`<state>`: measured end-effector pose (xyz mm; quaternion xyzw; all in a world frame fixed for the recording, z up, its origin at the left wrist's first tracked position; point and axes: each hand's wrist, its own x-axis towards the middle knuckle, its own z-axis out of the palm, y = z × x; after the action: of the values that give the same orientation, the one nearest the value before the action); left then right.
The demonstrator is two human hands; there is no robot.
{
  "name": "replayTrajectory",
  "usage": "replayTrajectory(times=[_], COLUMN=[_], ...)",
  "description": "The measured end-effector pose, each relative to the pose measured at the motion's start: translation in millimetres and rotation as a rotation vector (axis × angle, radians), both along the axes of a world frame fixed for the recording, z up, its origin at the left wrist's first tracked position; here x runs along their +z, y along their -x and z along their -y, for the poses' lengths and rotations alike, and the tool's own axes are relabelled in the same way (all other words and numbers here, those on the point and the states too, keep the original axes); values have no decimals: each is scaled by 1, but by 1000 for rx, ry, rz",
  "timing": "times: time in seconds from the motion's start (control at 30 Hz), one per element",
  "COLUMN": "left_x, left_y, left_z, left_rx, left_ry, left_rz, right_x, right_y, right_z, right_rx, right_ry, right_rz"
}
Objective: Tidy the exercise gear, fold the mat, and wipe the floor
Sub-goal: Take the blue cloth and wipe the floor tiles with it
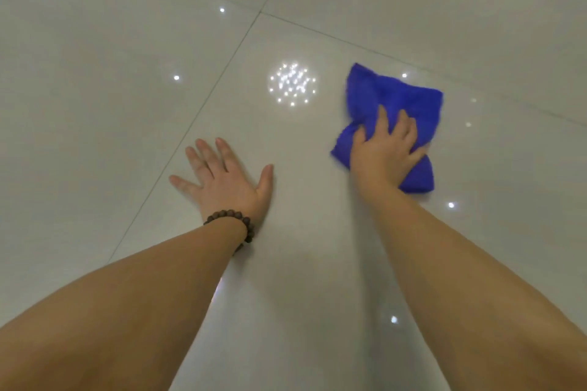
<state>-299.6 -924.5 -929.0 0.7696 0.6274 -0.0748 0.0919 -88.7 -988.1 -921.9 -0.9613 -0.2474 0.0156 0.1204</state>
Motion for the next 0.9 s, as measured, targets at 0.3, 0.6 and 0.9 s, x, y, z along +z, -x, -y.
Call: replayTrajectory(times=[0.3, 0.6, 0.9], left_x=[4, 15, 4], left_y=[3, -81, -109], left_z=[-1, 207, 295], left_rx=[-37, -516, -486], left_ry=[3, 93, 96], left_rz=[-9, 196, -2], right_x=[4, 14, 7], right_y=[-69, -52, -173], right_z=[142, 255, 368], right_rx=[129, -254, -94], right_ry=[102, 172, 119], right_rz=[-23, -88, 11])
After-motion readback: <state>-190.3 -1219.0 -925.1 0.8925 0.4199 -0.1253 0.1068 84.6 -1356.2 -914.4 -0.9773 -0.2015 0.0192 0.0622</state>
